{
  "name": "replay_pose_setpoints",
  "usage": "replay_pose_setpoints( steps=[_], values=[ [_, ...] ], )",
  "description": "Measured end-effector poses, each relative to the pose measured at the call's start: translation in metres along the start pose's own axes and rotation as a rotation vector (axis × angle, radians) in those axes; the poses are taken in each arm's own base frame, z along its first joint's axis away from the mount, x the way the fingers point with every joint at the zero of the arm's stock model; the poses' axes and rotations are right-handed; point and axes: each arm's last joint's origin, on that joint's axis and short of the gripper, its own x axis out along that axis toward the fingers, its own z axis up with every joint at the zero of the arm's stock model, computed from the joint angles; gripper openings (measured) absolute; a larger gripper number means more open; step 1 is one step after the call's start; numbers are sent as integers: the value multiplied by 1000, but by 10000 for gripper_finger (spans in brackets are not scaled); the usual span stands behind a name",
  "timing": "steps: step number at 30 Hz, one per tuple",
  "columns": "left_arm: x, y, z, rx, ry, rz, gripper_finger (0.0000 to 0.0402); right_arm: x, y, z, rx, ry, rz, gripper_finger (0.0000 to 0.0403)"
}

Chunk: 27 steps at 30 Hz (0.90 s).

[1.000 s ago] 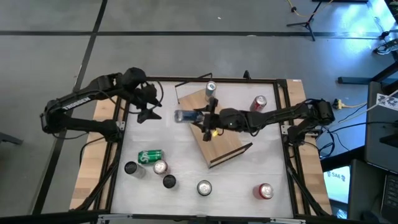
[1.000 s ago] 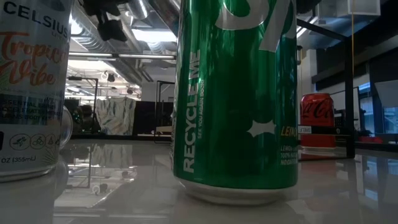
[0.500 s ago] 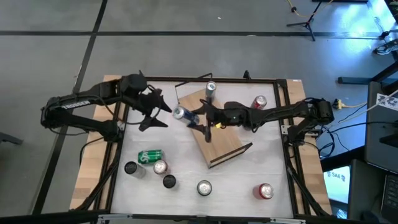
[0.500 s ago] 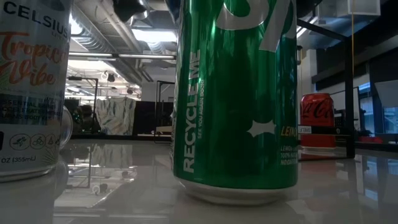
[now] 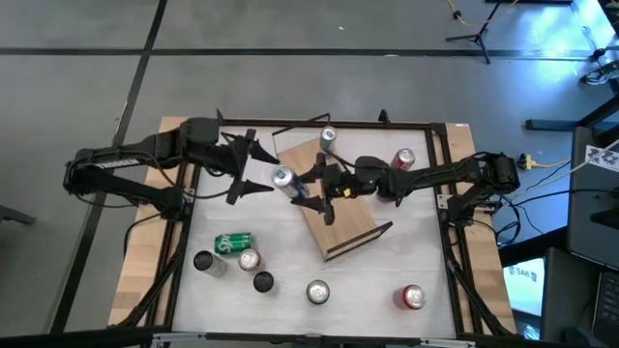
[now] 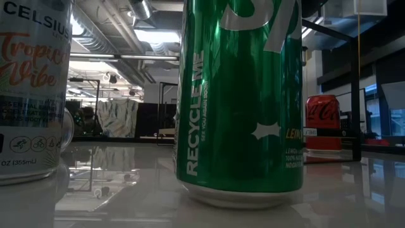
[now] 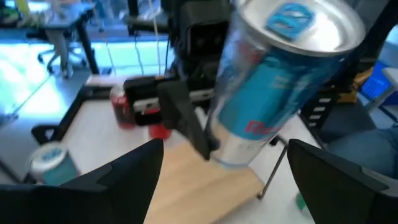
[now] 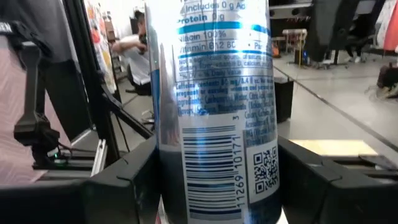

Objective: Place canned beverage on shelf
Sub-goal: Put the blue soda can on the shelf aligned with the other blue soda can

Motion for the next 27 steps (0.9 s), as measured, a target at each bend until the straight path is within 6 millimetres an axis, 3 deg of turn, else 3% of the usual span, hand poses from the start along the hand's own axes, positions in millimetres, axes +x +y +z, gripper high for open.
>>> replay_pose_setpoints(
  steps=[10, 19, 27],
  values=[
    [7, -9, 13, 46, -131, -38, 333, 0, 2, 7, 8, -64, 33, 240],
    [8, -7, 12, 30, -122, 52, 333, 0, 1, 6, 10, -52, 35, 240],
    [15, -6, 10, 28, -103, 26, 333, 0, 1, 6, 9, -50, 36, 240]
  ],
)
